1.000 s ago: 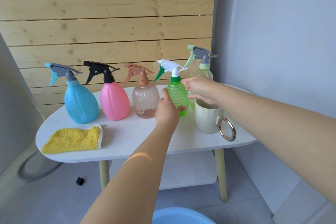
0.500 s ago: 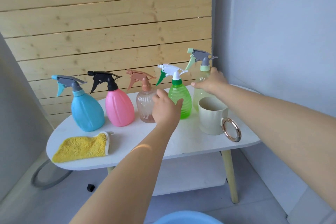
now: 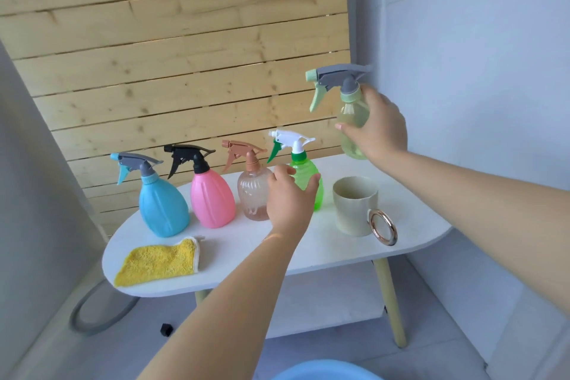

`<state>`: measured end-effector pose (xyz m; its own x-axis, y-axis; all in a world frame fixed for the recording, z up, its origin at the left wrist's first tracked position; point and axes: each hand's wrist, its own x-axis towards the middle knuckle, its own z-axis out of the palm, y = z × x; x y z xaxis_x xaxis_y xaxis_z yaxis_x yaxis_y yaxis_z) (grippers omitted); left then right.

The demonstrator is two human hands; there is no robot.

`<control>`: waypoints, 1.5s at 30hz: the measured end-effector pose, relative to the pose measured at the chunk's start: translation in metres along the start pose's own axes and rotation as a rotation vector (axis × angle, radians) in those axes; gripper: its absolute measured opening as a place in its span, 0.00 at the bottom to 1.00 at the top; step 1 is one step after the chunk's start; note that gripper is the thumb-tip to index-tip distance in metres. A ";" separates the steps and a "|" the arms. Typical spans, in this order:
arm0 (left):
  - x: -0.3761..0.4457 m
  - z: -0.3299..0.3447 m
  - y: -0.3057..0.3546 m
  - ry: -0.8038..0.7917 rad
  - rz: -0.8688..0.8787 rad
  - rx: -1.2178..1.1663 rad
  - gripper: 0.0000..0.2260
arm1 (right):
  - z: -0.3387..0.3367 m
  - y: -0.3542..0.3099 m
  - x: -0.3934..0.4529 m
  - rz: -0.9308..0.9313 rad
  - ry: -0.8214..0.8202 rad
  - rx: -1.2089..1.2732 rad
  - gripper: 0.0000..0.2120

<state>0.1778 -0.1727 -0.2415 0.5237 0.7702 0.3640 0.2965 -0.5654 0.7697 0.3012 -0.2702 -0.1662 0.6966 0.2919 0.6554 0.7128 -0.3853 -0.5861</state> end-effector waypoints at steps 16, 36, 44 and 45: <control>-0.135 -0.075 -0.045 -0.188 -0.380 -0.382 0.18 | -0.006 -0.022 -0.176 0.237 -0.617 0.048 0.28; -0.211 -0.056 -0.183 -0.405 -0.542 -0.127 0.18 | 0.039 0.047 -0.343 0.138 -1.118 -0.076 0.32; -0.227 -0.046 -0.193 -0.476 -0.645 -0.192 0.18 | 0.031 0.052 -0.375 0.053 -1.059 -0.212 0.28; -0.231 -0.045 -0.194 -0.483 -0.669 -0.199 0.18 | 0.032 0.053 -0.380 0.018 -1.057 -0.247 0.28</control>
<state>-0.0369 -0.2278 -0.4518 0.5854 0.6876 -0.4296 0.5425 0.0617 0.8378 0.0773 -0.3732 -0.4616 0.5093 0.8449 -0.1635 0.7478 -0.5285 -0.4017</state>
